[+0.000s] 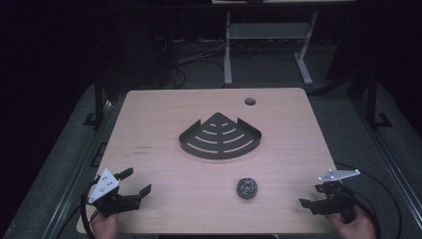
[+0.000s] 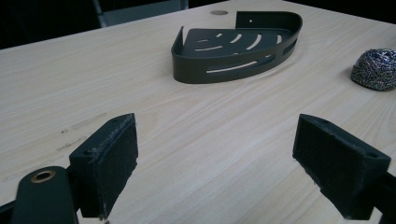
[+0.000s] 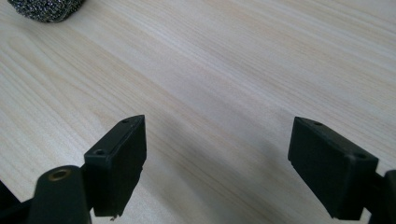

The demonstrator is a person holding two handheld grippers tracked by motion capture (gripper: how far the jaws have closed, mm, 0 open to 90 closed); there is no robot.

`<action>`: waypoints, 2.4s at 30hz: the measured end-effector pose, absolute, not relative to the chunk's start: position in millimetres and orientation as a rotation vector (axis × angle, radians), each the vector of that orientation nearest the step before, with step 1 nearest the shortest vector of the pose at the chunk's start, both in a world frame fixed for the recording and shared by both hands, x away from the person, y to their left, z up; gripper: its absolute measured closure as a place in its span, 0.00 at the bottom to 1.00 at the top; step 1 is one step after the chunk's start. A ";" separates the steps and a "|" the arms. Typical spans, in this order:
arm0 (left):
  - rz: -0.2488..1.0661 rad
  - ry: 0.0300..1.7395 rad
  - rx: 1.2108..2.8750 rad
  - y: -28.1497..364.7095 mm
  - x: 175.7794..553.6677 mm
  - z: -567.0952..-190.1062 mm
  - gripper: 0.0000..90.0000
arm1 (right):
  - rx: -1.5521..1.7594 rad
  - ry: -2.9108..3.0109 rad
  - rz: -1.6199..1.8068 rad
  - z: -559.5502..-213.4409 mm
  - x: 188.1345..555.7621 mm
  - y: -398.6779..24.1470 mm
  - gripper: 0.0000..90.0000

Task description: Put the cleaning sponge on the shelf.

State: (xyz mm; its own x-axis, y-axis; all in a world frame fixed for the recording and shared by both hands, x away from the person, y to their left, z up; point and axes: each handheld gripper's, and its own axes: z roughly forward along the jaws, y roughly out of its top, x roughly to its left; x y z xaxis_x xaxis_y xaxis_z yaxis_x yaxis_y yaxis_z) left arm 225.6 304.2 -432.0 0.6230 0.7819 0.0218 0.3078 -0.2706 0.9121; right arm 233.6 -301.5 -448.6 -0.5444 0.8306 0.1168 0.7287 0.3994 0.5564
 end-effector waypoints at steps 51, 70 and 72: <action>0.593 0.863 1.844 302.5 223.9 -431.0 0.15 | 1.196 2.646 0.792 -443.2 242.5 -243.3 0.20; 0.589 0.862 1.844 302.7 224.5 -431.6 0.15 | 1.095 2.727 0.774 -435.9 253.3 -219.7 0.20; 0.586 0.861 1.843 302.6 224.5 -431.6 0.15 | 1.081 2.742 0.767 -436.2 255.3 -215.1 0.20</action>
State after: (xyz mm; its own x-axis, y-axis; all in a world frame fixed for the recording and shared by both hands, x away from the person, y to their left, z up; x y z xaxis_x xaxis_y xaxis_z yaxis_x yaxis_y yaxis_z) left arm 224.5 302.6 -431.6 0.6318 0.7749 0.0186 0.3015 -0.2679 0.9151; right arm 255.3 -215.1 -436.2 -0.7443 0.6615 0.0921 0.6133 0.6223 0.4865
